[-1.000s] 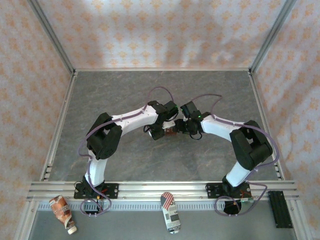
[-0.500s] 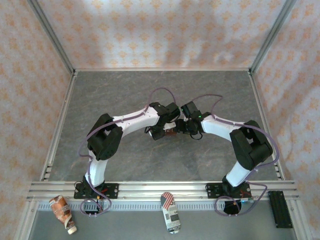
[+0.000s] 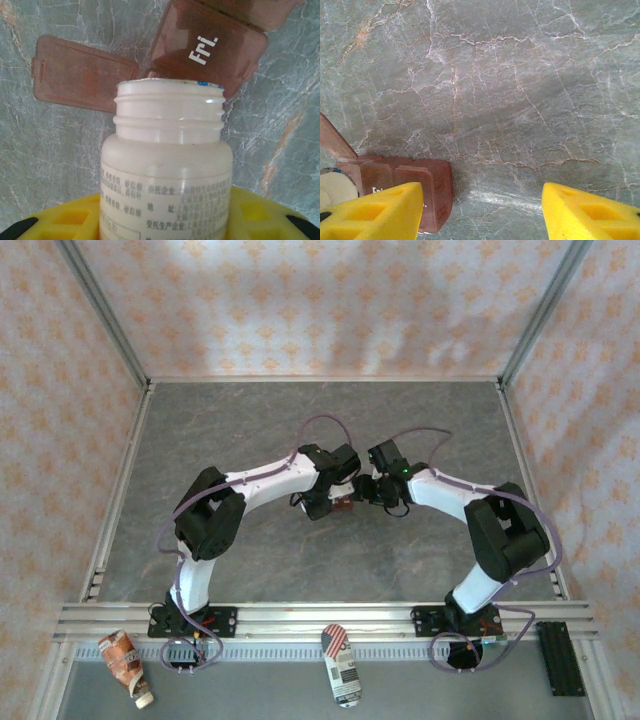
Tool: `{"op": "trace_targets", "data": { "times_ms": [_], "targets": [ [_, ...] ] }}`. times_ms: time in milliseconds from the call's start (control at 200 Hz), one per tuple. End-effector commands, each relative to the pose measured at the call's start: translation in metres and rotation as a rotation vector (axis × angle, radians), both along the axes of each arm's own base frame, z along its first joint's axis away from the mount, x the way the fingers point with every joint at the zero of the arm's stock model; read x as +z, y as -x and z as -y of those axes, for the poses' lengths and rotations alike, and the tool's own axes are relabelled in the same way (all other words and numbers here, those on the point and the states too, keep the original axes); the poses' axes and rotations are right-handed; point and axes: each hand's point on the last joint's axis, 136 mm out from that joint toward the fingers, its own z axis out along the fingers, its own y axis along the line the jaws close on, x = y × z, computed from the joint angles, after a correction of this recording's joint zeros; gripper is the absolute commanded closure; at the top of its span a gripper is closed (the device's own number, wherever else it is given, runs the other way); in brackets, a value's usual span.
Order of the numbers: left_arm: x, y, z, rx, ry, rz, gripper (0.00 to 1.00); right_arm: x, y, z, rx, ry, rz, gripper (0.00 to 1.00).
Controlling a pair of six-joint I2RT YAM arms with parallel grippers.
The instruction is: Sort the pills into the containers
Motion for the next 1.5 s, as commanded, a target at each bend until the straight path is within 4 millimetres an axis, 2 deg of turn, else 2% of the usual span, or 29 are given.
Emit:
{"op": "trace_targets", "data": {
  "times_ms": [0, 380, 766, 966, 1496],
  "targets": [
    [0.004, -0.003, 0.0, 0.011, 0.031, 0.004, 1.0, 0.006, -0.001, 0.003, -0.01, -0.01, 0.017, 0.36],
    [0.007, -0.001, -0.006, 0.026, 0.041, 0.008, 1.0, 0.003, -0.006, 0.015, -0.041, -0.02, 0.004, 0.37],
    [0.016, -0.004, -0.007, 0.022, 0.045, 0.028, 1.0, 0.011, -0.006, -0.002, 0.015, -0.099, 0.0, 0.37],
    [0.018, -0.003, -0.012, 0.01, 0.026, 0.032, 1.0, 0.004, -0.006, -0.005, 0.025, -0.101, -0.027, 0.38],
    [0.008, -0.004, -0.018, -0.022, -0.057, 0.051, 1.0, -0.01, -0.007, -0.007, 0.022, -0.092, -0.061, 0.38]
  ]
}}
